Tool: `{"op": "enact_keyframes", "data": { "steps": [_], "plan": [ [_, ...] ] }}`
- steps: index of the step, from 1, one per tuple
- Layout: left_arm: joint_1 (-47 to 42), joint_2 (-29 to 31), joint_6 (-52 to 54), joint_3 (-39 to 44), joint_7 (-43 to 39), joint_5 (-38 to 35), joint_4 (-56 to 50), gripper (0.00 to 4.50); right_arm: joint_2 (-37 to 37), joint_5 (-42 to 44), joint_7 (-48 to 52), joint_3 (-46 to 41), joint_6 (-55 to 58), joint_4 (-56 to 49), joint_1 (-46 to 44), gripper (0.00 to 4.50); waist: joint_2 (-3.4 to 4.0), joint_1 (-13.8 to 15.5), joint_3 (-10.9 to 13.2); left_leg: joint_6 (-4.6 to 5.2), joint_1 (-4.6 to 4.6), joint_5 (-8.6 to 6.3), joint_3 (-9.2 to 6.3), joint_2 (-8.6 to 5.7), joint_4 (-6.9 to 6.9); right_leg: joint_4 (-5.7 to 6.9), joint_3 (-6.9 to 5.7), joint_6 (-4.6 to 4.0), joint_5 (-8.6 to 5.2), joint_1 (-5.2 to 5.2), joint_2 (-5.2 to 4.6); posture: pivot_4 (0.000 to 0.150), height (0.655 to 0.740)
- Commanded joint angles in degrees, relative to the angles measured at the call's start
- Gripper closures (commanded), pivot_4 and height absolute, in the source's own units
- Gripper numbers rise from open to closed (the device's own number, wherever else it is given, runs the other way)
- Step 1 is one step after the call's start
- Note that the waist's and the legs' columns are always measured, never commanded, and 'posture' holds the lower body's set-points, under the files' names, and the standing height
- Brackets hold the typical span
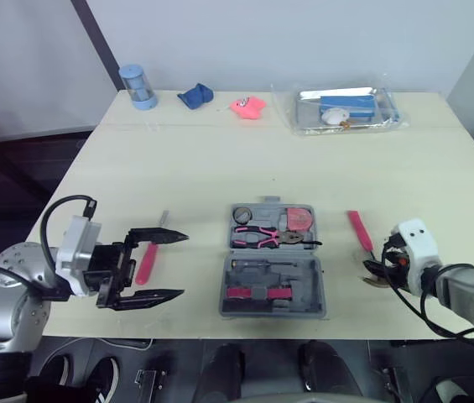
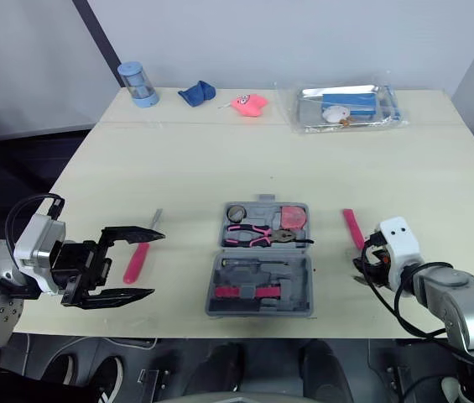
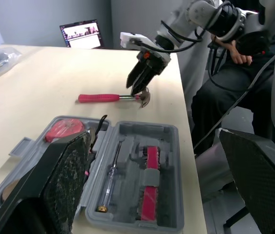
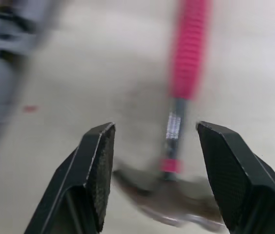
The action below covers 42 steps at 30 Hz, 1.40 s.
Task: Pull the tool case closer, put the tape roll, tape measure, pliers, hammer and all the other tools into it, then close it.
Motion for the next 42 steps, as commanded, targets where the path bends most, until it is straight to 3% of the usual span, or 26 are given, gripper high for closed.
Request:
{"op": "enact_keyframes", "data": {
  "steps": [1,7,18,21,23,25,34,42],
  "plan": [
    [-0.60,0.33,0.32,0.47,-1.90,-1.26,-1.99,0.00,1.98,-1.00,-0.39,-0.14,-9.30,1.00,1.33,1.73,0.00,-0.04,0.00,0.00,0.00,0.00,0.00,0.00,0.00,0.00,0.00,0.00,0.00,0.00,0.00,0.150,0.7400],
    [-1.05,0.29,1.56,0.70,-1.37,-2.10,-3.16,0.00,4.27,-3.51,-2.44,0.88,-16.39,7.46,4.17,1.73,-0.01,0.18,0.00,0.00,-0.01,0.00,0.00,0.00,0.00,-0.01,0.00,0.00,0.00,0.00,0.00,0.150,0.7400],
    [-2.00,1.85,7.70,1.43,-1.13,-6.48,-5.84,0.00,7.13,-2.44,-4.24,0.88,-17.43,10.39,5.53,1.73,-0.05,0.05,-0.03,0.00,0.03,0.00,-0.02,0.02,0.00,0.04,0.01,-0.01,0.00,0.00,0.03,0.150,0.7400],
    [-2.63,1.93,8.77,1.26,-0.54,-6.70,-6.55,0.00,7.85,-2.64,-4.84,1.26,-17.70,10.85,5.63,2.47,-0.07,-0.06,-0.04,0.00,0.06,0.00,-0.01,0.02,0.00,0.04,0.01,-0.01,0.00,0.02,0.03,0.150,0.7400],
    [-3.07,1.92,9.41,1.15,-0.16,-6.78,-6.93,0.00,8.24,-2.64,-5.16,1.33,-17.77,11.23,5.77,3.62,-0.09,-0.11,-0.06,0.00,0.07,0.00,0.00,0.03,0.00,0.04,0.02,-0.01,0.00,0.02,0.05,0.150,0.7400],
    [-3.51,1.89,10.01,1.04,0.23,-6.78,-7.33,0.00,8.73,-2.96,-5.68,1.52,-18.38,11.89,6.23,4.44,-0.15,-0.08,-0.09,0.00,0.07,0.00,-0.01,0.04,0.00,0.04,0.02,-0.01,0.00,0.02,0.06,0.150,0.7400],
    [-3.82,1.54,11.58,1.37,1.18,-6.44,-7.96,0.00,7.22,-3.53,-4.34,0.97,-22.77,11.88,6.92,4.48,-0.30,0.01,-0.18,0.00,0.11,0.00,-0.01,0.04,0.00,0.04,0.02,-0.01,0.00,0.07,0.06,0.150,0.7400],
    [-1.37,3.32,10.32,3.30,-0.51,-3.95,-4.50,0.00,-9.30,0.25,11.96,4.54,-23.05,3.23,5.73,4.48,-0.12,-0.06,-0.07,0.00,0.09,0.00,0.03,0.04,0.00,0.03,0.04,-0.01,0.00,0.04,0.05,0.150,0.7400]
  ]
}}
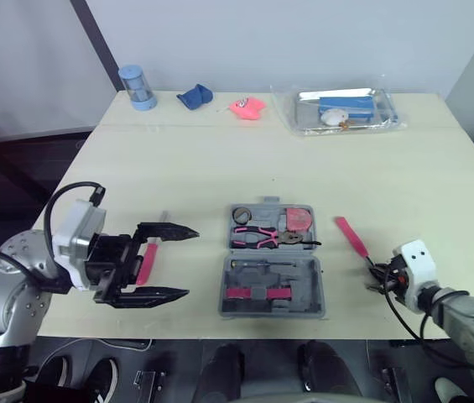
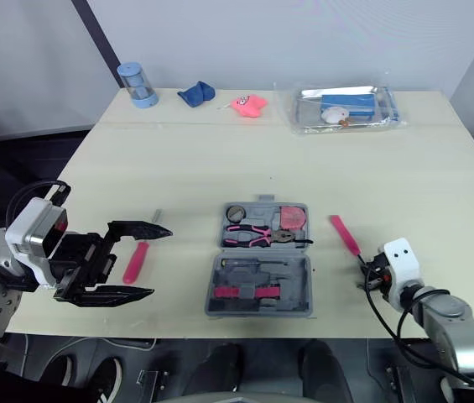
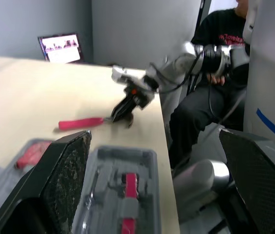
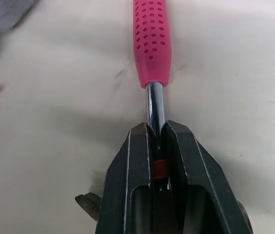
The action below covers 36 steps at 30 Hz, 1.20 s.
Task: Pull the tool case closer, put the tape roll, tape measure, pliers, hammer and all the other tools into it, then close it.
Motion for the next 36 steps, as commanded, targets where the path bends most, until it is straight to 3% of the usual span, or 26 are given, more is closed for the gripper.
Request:
{"op": "enact_keyframes", "data": {
  "steps": [1,5,13,21,36],
  "plan": [
    [0.46,1.39,-1.32,2.15,-1.87,1.40,1.74,0.00,-5.45,3.35,7.14,1.29,0.71,-7.38,-2.38,4.48,0.00,-0.11,0.00,0.00,0.02,0.00,0.00,0.01,0.00,0.01,0.00,0.00,0.00,0.00,0.01,0.150,0.7400],
    [0.85,1.99,-2.82,2.00,-3.25,3.47,4.15,0.00,-11.85,5.25,11.42,5.16,5.65,-11.65,-7.41,4.48,0.00,0.00,0.00,0.00,0.00,0.00,-0.01,0.04,0.00,-0.01,0.00,0.00,0.00,0.00,0.04,0.150,0.7400],
    [2.02,3.33,-6.61,1.89,-3.92,6.03,8.22,0.00,-19.35,3.77,15.34,23.13,19.41,-17.99,-31.28,4.48,0.06,0.06,0.05,0.00,-0.15,0.00,-0.04,0.06,0.01,-0.01,-0.04,-0.02,0.00,-0.19,0.04,0.150,0.7400],
    [2.13,5.14,-9.19,0.63,-3.93,8.10,11.35,0.00,-13.07,0.08,14.68,40.85,27.49,-16.13,-49.60,4.48,0.05,-0.36,0.05,-0.02,-0.91,0.01,-0.07,0.03,0.19,0.09,-0.10,-0.01,0.03,-0.90,0.00,0.150,0.7400],
    [5.76,9.23,-15.00,-1.40,-3.93,4.76,14.65,0.00,-5.68,-1.79,12.72,55.17,33.99,-12.86,-58.74,4.48,0.03,-1.32,0.04,-0.01,-0.98,0.01,-0.04,0.01,0.21,0.58,-0.08,-0.04,0.01,-1.21,-0.02,0.150,0.7400]
  ]
}}
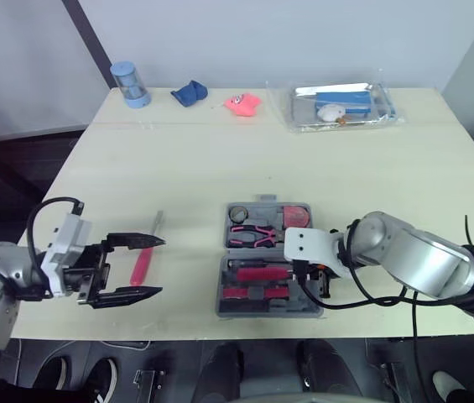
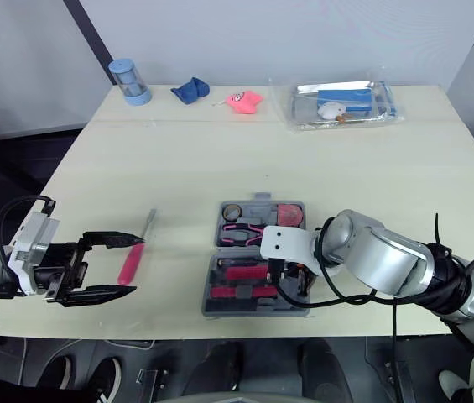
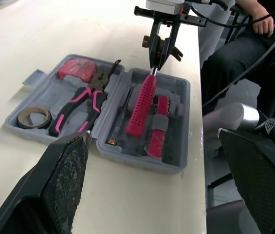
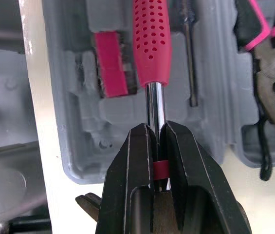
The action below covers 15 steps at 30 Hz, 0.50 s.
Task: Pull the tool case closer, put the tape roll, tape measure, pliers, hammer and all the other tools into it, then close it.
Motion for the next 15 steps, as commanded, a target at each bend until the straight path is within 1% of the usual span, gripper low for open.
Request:
{"op": "enact_keyframes", "data": {
  "steps": [1,8,12,15],
  "plan": [
    [1.21,2.80,-3.77,-1.04,-2.82,-2.94,0.43,0.00,1.11,-0.78,-0.96,1.74,0.29,-0.70,-1.59,4.48,-0.01,-0.19,-0.01,0.00,0.00,0.00,0.01,0.00,0.01,0.06,0.00,-0.01,0.00,-0.04,0.00,0.150,0.7400],
    [2.57,6.23,-8.51,-3.70,-2.82,-5.13,2.56,0.00,4.82,-1.58,-2.51,4.27,-0.05,2.00,-2.75,4.48,-0.01,-0.38,-0.01,0.00,0.01,0.00,0.04,0.02,0.02,0.19,0.02,-0.03,-0.01,-0.11,0.01,0.150,0.7400],
    [2.92,7.35,-10.77,-4.87,-2.82,-5.89,3.36,0.00,6.30,-1.97,-2.59,5.23,-0.88,3.57,-3.19,4.48,-0.01,-0.38,-0.01,0.01,0.00,0.00,0.04,0.02,0.03,0.19,0.01,-0.03,-0.01,-0.11,0.01,0.150,0.7400],
    [3.14,8.08,-12.20,-5.41,-2.82,-6.10,3.68,0.00,8.91,-1.62,-2.54,5.18,-0.34,4.87,-4.76,4.48,-0.01,-0.59,-0.01,0.01,0.01,0.00,0.04,0.02,0.03,0.20,0.01,-0.03,-0.01,-0.11,0.02,0.150,0.7400]
  ]
}}
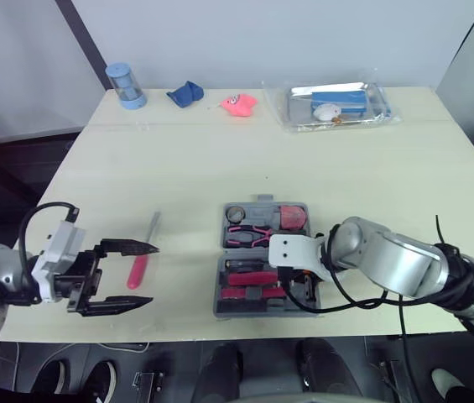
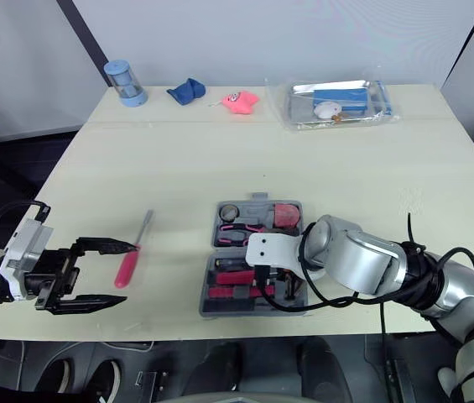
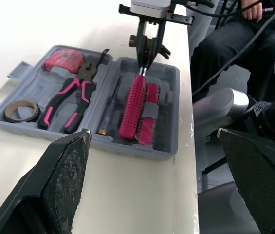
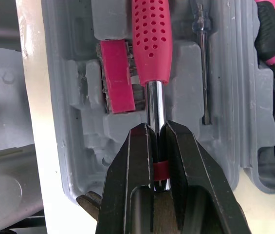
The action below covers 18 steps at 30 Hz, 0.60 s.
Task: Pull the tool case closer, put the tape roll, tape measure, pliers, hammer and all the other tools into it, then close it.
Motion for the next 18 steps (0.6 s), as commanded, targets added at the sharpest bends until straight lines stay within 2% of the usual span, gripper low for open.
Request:
{"op": "enact_keyframes", "data": {
  "steps": [1,10,18],
  "plan": [
    [0.36,2.21,-3.53,-0.76,-2.80,-1.76,0.51,0.00,3.83,-0.04,-0.10,0.11,-0.25,1.28,-2.91,4.48,0.00,-0.29,0.00,0.00,0.01,0.00,0.00,0.00,0.00,0.02,0.00,0.00,0.00,-0.01,0.00,0.150,0.7400],
    [0.02,3.82,-5.12,-2.07,-2.80,-2.73,1.74,0.00,6.32,-0.62,-1.32,0.44,-1.33,3.12,-2.31,4.48,-0.03,-1.30,-0.01,0.00,-0.01,0.00,-0.02,0.00,0.00,0.04,0.00,-0.01,0.00,-0.02,0.01,0.150,0.7400],
    [-0.99,3.64,-5.24,-3.07,-2.80,-2.69,1.97,0.00,5.15,-1.82,-1.79,1.54,-3.78,3.35,-1.18,4.48,-0.03,-1.37,-0.01,0.00,-0.01,0.00,-0.02,0.00,0.00,0.05,0.00,-0.01,0.00,-0.03,0.01,0.150,0.7400]
  ]
}}
